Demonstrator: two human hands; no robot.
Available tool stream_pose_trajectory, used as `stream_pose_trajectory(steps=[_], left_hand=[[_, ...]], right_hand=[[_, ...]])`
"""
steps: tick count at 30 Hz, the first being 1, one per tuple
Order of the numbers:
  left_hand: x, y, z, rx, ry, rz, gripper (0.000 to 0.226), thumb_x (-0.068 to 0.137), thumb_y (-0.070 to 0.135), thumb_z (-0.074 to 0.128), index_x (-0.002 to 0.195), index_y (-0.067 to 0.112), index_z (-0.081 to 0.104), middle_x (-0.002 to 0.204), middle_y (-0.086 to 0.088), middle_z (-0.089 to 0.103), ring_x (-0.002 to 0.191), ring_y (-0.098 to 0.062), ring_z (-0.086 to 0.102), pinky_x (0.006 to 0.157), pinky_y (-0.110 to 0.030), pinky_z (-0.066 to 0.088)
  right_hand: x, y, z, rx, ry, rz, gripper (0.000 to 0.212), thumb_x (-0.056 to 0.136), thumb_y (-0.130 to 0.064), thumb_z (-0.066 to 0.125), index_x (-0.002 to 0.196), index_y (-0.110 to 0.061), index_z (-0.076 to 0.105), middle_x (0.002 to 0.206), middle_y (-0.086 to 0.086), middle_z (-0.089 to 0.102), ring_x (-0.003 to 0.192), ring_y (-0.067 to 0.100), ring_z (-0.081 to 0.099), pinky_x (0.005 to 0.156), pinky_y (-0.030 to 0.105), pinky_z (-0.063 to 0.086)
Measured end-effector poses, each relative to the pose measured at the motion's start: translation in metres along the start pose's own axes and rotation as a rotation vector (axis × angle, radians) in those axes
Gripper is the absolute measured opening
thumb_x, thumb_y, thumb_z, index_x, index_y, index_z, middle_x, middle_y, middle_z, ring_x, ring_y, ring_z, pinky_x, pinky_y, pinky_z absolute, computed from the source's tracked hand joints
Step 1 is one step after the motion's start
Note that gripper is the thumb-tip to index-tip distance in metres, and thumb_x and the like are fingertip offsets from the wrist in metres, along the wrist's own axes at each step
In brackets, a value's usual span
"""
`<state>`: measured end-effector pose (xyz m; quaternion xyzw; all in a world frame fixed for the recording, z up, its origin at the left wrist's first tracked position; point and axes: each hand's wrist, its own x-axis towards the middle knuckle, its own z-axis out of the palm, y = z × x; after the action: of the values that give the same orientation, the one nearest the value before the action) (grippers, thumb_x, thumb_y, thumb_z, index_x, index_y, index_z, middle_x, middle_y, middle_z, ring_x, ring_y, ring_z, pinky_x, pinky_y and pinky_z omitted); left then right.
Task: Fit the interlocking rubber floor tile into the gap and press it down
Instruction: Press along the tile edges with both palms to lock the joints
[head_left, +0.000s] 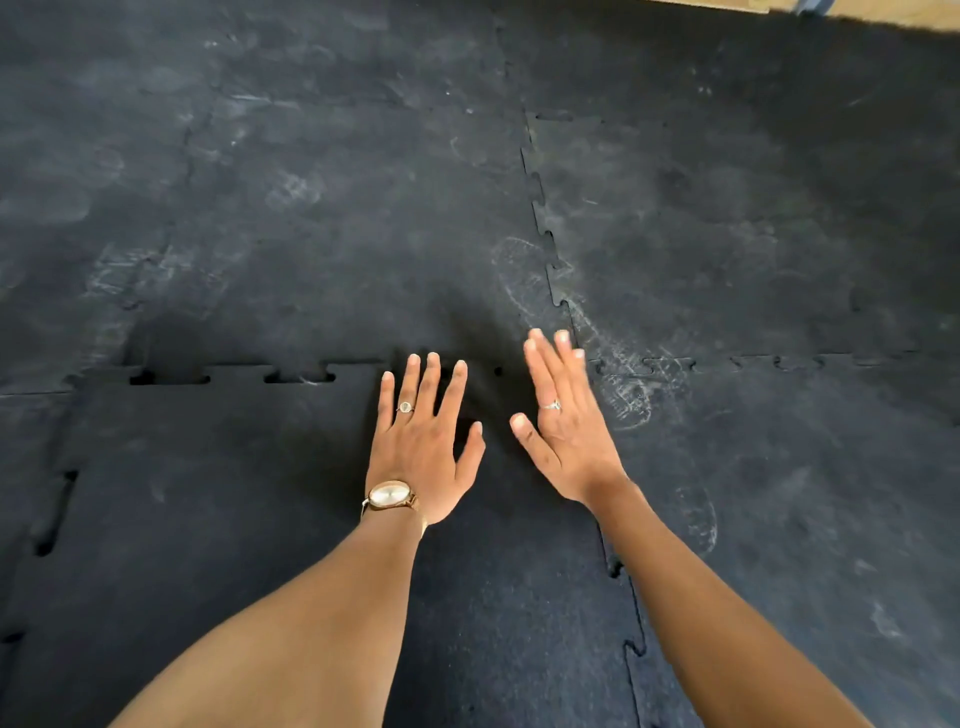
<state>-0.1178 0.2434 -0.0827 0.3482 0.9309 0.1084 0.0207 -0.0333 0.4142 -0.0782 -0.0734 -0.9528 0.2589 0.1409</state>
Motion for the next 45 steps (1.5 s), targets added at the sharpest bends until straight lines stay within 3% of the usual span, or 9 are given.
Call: stream_pose_trajectory(steps=[7,10,14,19,25,30,35,41,45], left_hand=[[0.000,0.001,-0.003,-0.017,0.011,0.004,0.066,0.094,0.047,0.023,0.153,0.018,0.021,0.160,-0.013,0.023,0.149,-0.030,0.012,0.121,-0.050,0.006],[0.002,0.001,-0.002,-0.012,0.011,0.010,0.067,0.094,0.047,0.022,0.154,0.018,0.021,0.160,-0.013,0.022,0.149,-0.031,0.012,0.121,-0.050,0.006],[0.002,0.001,-0.002,0.006,0.000,0.011,0.067,0.094,0.048,0.019,0.154,0.017,0.018,0.160,-0.014,0.020,0.150,-0.031,0.010,0.121,-0.051,0.006],[0.002,0.000,0.001,0.018,0.023,-0.014,0.072,0.094,0.050,0.022,0.154,0.010,0.016,0.161,-0.020,0.010,0.150,-0.030,0.011,0.121,-0.049,0.008],[0.000,0.002,-0.002,0.027,-0.010,-0.030,0.077,0.093,0.051,0.019,0.153,0.003,0.011,0.162,-0.019,0.005,0.150,-0.030,0.007,0.122,-0.047,0.006],[0.001,0.002,-0.001,0.027,-0.002,-0.026,0.078,0.093,0.051,0.021,0.153,0.002,0.012,0.161,-0.020,0.006,0.150,-0.030,0.009,0.122,-0.046,0.007],[0.004,0.000,0.002,0.039,-0.016,-0.031,0.077,0.094,0.051,0.022,0.153,0.002,0.015,0.161,-0.020,0.010,0.150,-0.031,0.008,0.121,-0.048,0.007],[-0.014,-0.039,-0.017,0.104,0.008,0.114,0.071,0.096,0.052,0.030,0.151,0.007,0.028,0.160,-0.019,0.015,0.148,-0.032,0.013,0.119,-0.045,0.014],[-0.037,-0.094,-0.023,0.110,0.049,-0.198,0.078,0.094,0.058,0.023,0.153,0.007,0.020,0.160,-0.018,0.016,0.149,-0.032,0.011,0.120,-0.051,0.011]], right_hand=[[0.012,-0.001,-0.007,0.304,0.001,0.191,0.073,0.097,-0.056,0.026,0.153,-0.020,-0.004,0.162,-0.006,-0.007,0.149,0.007,-0.010,0.122,0.046,0.009],[0.060,-0.012,-0.031,0.552,0.199,0.225,0.073,0.098,-0.058,0.022,0.154,-0.013,0.013,0.158,-0.001,0.021,0.148,0.010,0.015,0.121,0.049,0.013],[0.118,-0.021,-0.036,0.295,0.397,-0.045,0.068,0.100,-0.047,0.017,0.147,0.001,0.027,0.150,0.008,0.035,0.150,0.026,0.011,0.122,0.051,0.003],[0.108,0.016,0.027,-0.165,0.061,-0.053,0.065,0.102,-0.045,0.016,0.152,-0.004,0.013,0.161,0.013,0.018,0.150,0.032,-0.002,0.120,0.054,0.005],[0.115,0.012,0.018,0.067,0.066,0.055,0.065,0.101,-0.042,0.022,0.153,-0.004,0.011,0.162,0.009,0.014,0.149,0.024,-0.010,0.122,0.043,-0.004],[0.146,-0.004,-0.023,0.111,0.415,-0.075,0.061,0.101,-0.034,0.026,0.148,0.004,0.022,0.156,0.018,0.025,0.149,0.037,-0.001,0.122,0.047,-0.001],[0.120,0.025,0.024,-0.136,0.052,-0.082,0.064,0.102,-0.046,0.020,0.151,-0.005,0.023,0.159,0.015,0.021,0.149,0.035,0.000,0.120,0.056,0.005],[0.129,0.024,0.019,-0.077,0.004,0.032,0.064,0.100,-0.045,0.020,0.150,-0.006,0.029,0.158,0.009,0.028,0.151,0.025,0.001,0.123,0.042,-0.001],[0.129,0.023,0.020,0.010,0.021,0.082,0.064,0.099,-0.045,0.020,0.149,-0.007,0.031,0.157,0.010,0.029,0.151,0.024,0.001,0.123,0.041,0.000]])
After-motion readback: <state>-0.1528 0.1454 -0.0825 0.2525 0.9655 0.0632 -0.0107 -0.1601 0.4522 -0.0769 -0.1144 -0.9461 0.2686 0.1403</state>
